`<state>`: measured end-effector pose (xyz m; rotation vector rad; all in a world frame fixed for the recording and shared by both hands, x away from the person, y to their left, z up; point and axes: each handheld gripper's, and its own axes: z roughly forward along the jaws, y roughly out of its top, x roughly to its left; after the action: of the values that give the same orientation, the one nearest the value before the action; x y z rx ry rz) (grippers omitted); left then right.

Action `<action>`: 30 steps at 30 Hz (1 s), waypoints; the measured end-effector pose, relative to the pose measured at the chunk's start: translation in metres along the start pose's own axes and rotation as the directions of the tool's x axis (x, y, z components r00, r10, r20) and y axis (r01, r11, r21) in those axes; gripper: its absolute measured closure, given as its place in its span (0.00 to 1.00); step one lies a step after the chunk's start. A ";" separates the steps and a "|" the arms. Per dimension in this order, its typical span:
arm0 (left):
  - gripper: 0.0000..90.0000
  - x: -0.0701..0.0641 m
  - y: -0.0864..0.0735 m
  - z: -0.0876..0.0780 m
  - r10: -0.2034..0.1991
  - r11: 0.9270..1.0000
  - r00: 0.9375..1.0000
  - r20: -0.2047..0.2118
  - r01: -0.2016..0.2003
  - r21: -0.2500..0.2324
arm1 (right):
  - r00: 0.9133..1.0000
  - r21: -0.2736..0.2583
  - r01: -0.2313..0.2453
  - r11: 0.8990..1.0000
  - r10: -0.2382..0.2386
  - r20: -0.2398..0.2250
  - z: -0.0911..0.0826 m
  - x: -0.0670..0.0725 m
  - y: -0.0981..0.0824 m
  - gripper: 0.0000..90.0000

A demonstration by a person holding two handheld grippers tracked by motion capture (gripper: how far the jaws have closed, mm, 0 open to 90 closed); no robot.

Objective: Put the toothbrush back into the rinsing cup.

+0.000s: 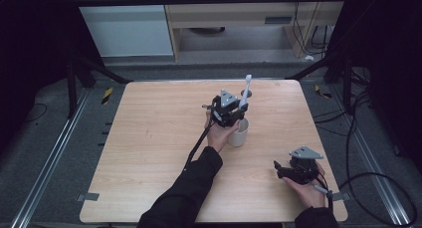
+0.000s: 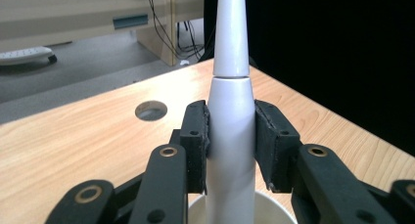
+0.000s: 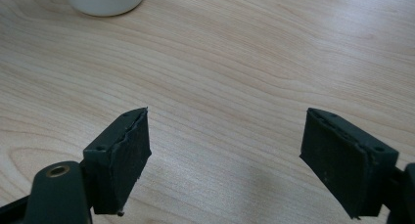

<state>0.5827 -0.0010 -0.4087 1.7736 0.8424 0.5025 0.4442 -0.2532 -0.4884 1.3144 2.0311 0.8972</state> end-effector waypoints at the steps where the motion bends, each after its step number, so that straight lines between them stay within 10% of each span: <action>1: 0.75 0.000 -0.002 0.000 0.006 1.000 1.000 -0.005 -0.006 0.010 | 1.000 0.000 0.000 1.000 0.000 0.000 0.000 0.000 0.000 0.21; 30: 0.67 0.004 -0.016 0.004 0.012 0.997 1.000 0.009 -0.012 0.070 | 1.000 0.002 0.006 1.000 -0.006 -0.003 0.001 0.001 0.001 0.20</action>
<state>0.5830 0.0023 -0.4251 1.8448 0.8528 0.4777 0.4448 -0.2516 -0.4887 1.3083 2.0372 0.8949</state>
